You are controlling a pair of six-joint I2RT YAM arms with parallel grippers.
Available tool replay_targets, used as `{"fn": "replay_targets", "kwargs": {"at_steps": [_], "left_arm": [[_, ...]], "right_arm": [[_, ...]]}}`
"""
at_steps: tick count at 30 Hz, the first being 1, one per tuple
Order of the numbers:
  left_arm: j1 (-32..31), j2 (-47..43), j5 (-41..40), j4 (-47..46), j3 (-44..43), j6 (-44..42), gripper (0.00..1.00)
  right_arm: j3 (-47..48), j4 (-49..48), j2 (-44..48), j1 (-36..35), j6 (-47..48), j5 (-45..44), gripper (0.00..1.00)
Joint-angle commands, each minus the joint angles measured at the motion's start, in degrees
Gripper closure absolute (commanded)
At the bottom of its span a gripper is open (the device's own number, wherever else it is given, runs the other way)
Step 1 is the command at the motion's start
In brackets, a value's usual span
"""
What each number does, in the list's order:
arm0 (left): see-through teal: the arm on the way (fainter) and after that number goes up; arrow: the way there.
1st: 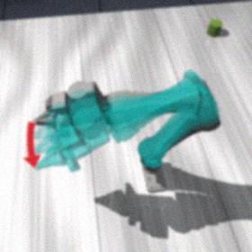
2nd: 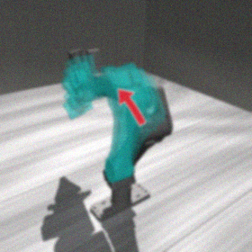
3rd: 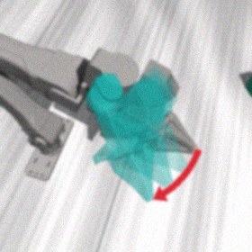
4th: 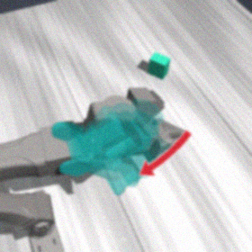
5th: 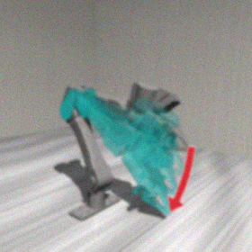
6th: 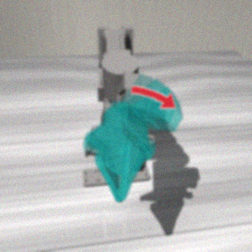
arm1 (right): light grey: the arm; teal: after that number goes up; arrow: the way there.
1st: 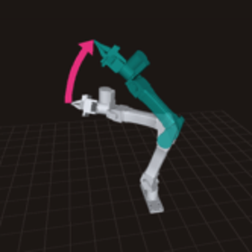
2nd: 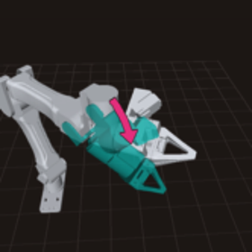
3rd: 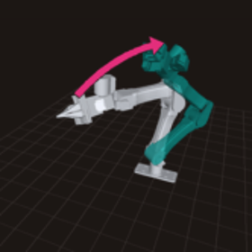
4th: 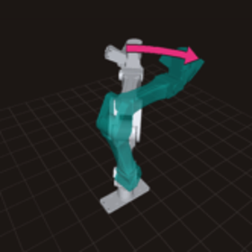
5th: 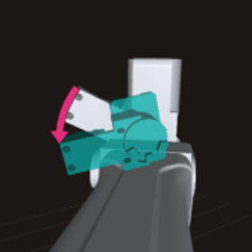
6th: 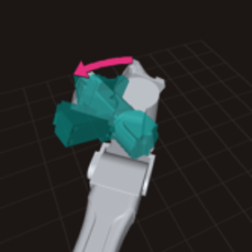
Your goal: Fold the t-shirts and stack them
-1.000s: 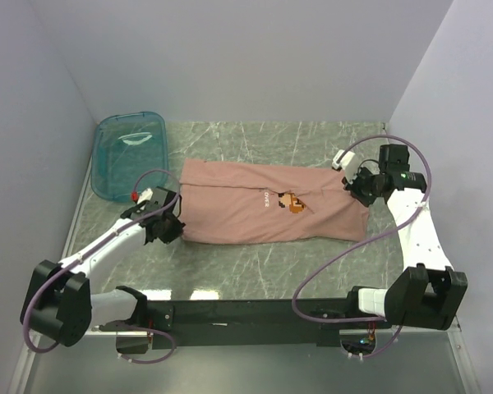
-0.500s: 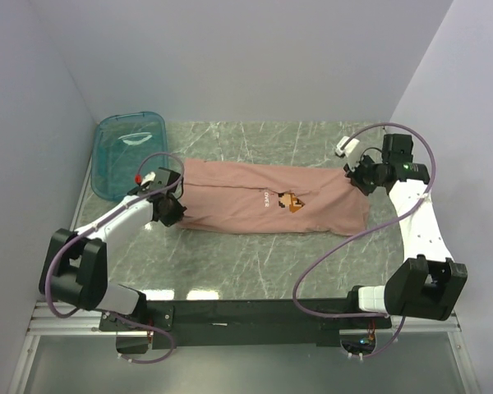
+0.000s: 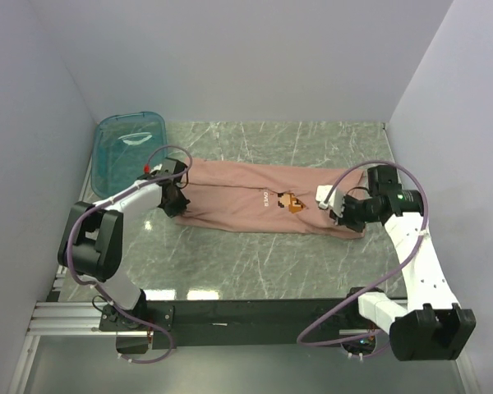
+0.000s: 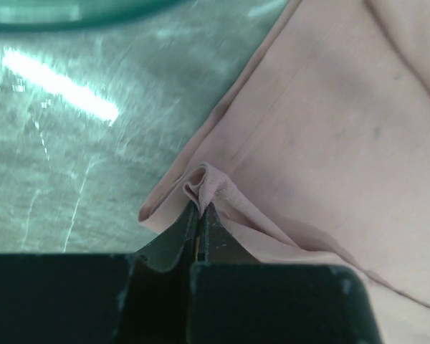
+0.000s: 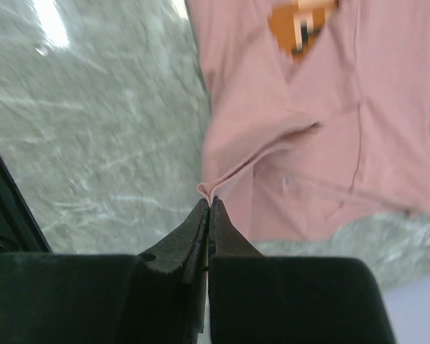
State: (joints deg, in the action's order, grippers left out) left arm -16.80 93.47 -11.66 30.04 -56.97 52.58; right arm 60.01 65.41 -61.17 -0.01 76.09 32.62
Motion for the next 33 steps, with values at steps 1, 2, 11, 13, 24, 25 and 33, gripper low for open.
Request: {"fn": "replay_targets", "kwargs": {"at_steps": [1, 2, 11, 13, 24, 25, 33], "left_arm": [[0.8, 0.13, -0.99, 0.63, -4.11, -2.57, 1.0], [1.06, 0.13, -1.08, 0.81, -4.46, -2.74, 1.0], [1.5, 1.27, 0.76, -0.42, -3.94, -3.18, 1.0], [1.42, 1.54, 1.55, -0.86, -3.15, -3.09, 1.0], [1.5, 1.98, 1.47, 0.37, -5.26, -4.06, 1.0], [1.42, 2.07, 1.64, 0.28, -5.17, -4.06, 1.0], [1.42, 2.86, 2.34, 0.19, -5.43, -4.41, 1.0]], "right_arm": [[-2.7, -3.88, 1.05, 3.08, 0.64, -4.4, 1.0], [-3.05, -5.19, 1.48, 3.61, 0.55, -4.93, 1.0], [-2.53, -1.25, 3.51, -2.24, -2.34, 3.23, 1.0], [-2.96, -1.95, 4.21, -10.22, -4.19, 3.41, 1.0], [-16.3, 6.4, 9.83, -23.46, 6.87, -9.75, 1.0], [-17.54, 6.4, 10.71, -23.46, 7.57, -13.08, 1.0], [-25.47, 1.31, 16.08, -22.49, 1.62, -19.62, 1.0]]}}
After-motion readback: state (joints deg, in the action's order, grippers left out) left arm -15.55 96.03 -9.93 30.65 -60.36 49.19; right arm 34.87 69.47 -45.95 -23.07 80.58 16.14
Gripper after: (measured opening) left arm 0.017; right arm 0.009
